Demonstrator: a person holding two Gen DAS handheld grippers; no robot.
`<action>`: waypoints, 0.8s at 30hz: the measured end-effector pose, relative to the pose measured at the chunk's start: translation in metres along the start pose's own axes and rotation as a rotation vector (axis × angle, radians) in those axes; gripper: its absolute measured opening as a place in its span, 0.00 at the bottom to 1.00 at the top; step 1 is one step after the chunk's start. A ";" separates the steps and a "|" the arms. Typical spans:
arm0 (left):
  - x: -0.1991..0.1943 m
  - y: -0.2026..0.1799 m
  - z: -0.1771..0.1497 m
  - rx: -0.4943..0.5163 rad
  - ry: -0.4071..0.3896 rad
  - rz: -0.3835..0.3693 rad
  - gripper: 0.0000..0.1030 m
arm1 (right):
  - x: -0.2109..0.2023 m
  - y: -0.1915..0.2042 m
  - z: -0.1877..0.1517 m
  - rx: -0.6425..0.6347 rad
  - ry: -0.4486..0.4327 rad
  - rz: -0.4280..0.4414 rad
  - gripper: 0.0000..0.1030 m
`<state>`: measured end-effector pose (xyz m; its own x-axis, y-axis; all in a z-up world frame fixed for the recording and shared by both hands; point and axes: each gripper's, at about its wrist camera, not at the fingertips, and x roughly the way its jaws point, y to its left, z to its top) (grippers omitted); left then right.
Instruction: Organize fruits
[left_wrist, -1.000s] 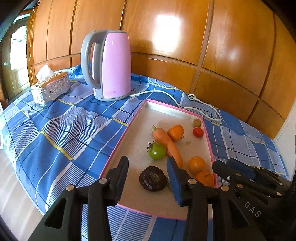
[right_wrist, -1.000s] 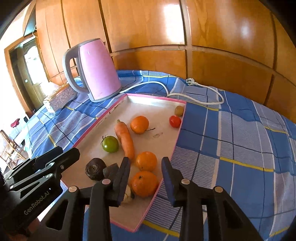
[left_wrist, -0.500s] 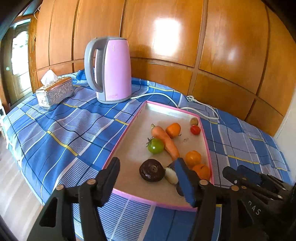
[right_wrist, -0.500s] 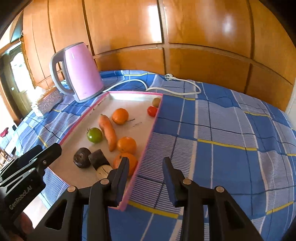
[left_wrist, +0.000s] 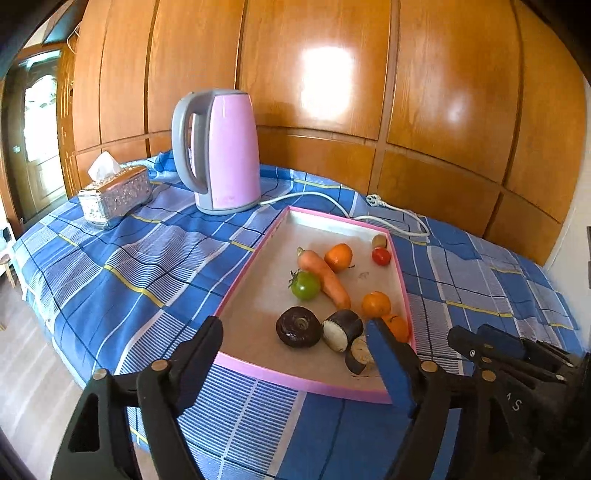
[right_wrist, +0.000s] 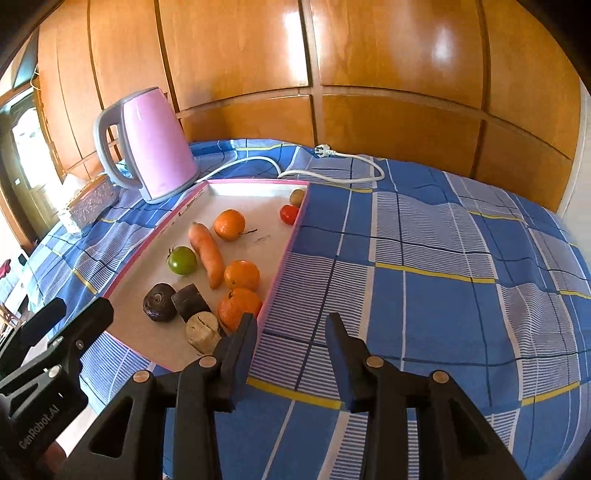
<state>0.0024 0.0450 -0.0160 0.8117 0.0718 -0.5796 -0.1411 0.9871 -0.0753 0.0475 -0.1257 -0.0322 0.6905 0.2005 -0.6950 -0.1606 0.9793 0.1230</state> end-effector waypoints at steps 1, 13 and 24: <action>-0.001 0.000 0.000 0.000 -0.003 0.001 0.81 | -0.001 0.000 0.000 0.000 -0.001 0.000 0.38; -0.016 0.002 -0.002 0.002 -0.035 0.008 0.89 | -0.015 0.011 -0.004 -0.053 -0.033 0.006 0.38; -0.019 0.004 -0.002 0.001 -0.042 0.007 0.91 | -0.017 0.018 -0.007 -0.076 -0.039 0.004 0.38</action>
<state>-0.0146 0.0471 -0.0066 0.8336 0.0845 -0.5459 -0.1464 0.9867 -0.0709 0.0278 -0.1112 -0.0231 0.7166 0.2070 -0.6661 -0.2156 0.9739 0.0707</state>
